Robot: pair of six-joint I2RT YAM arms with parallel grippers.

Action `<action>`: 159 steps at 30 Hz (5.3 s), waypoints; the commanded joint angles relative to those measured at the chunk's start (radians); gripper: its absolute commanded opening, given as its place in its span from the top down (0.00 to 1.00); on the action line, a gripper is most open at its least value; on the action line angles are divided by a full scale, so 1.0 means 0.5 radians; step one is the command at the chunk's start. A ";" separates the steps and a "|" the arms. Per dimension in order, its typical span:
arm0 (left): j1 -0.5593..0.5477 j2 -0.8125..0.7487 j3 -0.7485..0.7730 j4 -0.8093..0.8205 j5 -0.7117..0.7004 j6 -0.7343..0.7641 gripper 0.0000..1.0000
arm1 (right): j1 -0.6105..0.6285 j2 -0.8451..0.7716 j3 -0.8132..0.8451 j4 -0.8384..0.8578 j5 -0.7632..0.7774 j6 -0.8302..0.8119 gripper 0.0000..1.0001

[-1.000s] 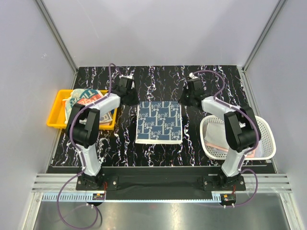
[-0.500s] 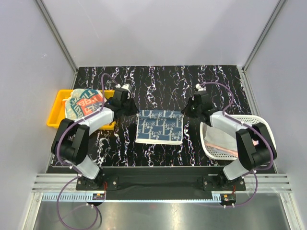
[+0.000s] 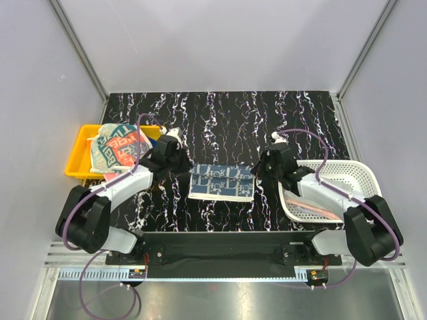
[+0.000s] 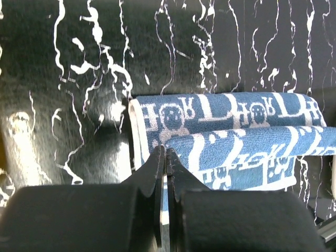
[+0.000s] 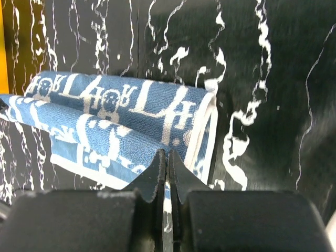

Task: Fold and stack the towels
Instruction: Fold the towel, then smooth out wrinkles on the folded towel, then neatly place the folded towel into the bin

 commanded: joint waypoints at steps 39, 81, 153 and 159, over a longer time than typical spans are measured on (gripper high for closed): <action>-0.243 -0.475 -0.314 -0.207 -0.253 -0.154 0.69 | 0.226 -0.515 -0.286 -0.335 0.166 0.250 0.59; -0.424 -0.003 -0.289 -0.278 -0.409 -0.262 0.72 | 0.481 -0.277 -0.158 -0.504 0.544 0.312 0.44; -0.491 -0.694 0.334 -0.947 0.131 0.195 0.56 | 0.006 -0.491 0.677 -1.894 1.068 0.094 1.00; -0.491 -0.660 0.346 -0.940 0.220 0.205 0.56 | -0.202 -0.454 0.662 -1.860 1.056 0.070 1.00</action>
